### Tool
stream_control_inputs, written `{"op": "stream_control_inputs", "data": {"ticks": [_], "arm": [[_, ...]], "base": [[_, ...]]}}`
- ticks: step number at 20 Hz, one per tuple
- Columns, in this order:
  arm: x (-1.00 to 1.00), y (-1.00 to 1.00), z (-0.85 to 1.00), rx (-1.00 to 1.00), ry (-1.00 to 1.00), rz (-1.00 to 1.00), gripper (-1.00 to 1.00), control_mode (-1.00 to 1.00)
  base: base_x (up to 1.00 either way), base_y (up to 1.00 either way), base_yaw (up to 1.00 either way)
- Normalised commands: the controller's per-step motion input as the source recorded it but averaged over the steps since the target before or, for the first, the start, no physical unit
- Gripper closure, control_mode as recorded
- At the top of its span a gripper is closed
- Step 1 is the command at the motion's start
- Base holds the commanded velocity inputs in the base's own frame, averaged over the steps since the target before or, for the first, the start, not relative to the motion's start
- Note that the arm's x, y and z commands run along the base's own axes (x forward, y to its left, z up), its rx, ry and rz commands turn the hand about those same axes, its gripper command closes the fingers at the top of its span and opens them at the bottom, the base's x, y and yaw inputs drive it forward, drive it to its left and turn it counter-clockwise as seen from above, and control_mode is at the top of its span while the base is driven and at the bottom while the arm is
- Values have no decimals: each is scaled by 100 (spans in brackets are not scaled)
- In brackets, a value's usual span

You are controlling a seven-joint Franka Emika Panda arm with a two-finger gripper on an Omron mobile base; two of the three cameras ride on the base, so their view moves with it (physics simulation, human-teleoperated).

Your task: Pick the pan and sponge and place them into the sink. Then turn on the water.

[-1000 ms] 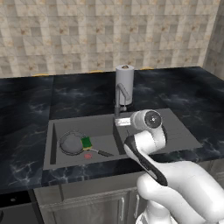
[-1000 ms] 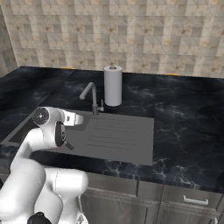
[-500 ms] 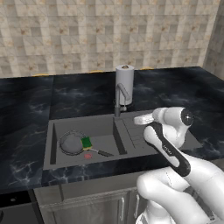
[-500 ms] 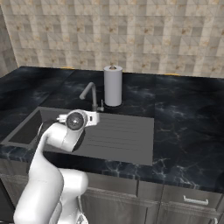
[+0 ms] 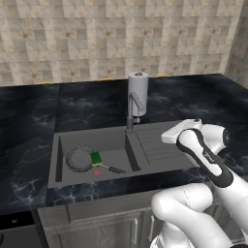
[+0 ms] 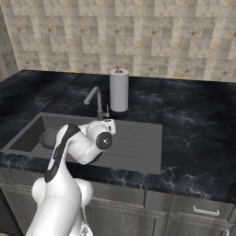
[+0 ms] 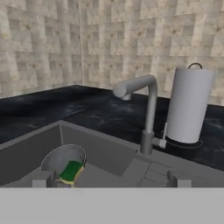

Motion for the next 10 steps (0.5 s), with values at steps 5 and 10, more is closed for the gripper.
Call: {"op": "stream_control_inputs", "data": {"ticks": [5,10], "arm": [[0,0,0,0,-9,7,-100,-100],[0,-2,24,1,-10,3,-100,-100]], "base": [[0,0,0],[0,0,0]]}}
